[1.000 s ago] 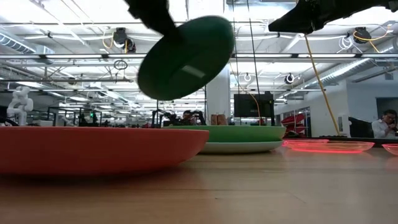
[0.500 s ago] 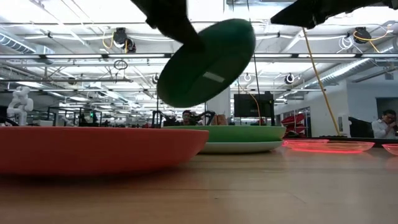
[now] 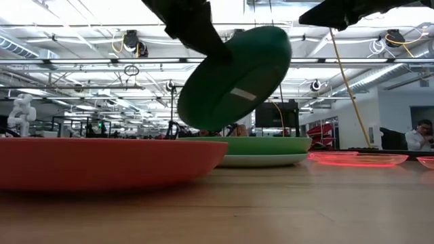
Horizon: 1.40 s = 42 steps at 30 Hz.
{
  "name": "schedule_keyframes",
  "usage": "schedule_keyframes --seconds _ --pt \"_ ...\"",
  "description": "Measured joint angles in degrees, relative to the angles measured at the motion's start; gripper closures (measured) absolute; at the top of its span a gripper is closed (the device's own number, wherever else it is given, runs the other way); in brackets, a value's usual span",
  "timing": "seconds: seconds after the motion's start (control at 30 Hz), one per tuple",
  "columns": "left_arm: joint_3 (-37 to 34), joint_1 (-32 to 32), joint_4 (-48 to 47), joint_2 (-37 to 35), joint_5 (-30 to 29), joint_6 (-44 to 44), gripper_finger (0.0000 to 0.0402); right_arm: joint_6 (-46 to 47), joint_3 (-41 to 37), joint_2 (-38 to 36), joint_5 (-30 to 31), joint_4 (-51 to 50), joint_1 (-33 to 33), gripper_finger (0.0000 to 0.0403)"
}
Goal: Stack plastic plates
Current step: Stack the green plate on top of the light green plate
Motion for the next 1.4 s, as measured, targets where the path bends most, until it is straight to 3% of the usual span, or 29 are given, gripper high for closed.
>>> schedule_keyframes --seconds 1.1,1.4 --pt "-0.01 0.52 -2.25 1.77 1.29 -4.94 0.0363 -0.02 0.07 -0.02 0.0 -0.73 0.0 0.0346" --pt "-0.01 0.52 -2.27 1.75 1.25 -6.36 0.0293 -0.02 0.07 -0.02 0.0 -0.89 0.0 0.0346"
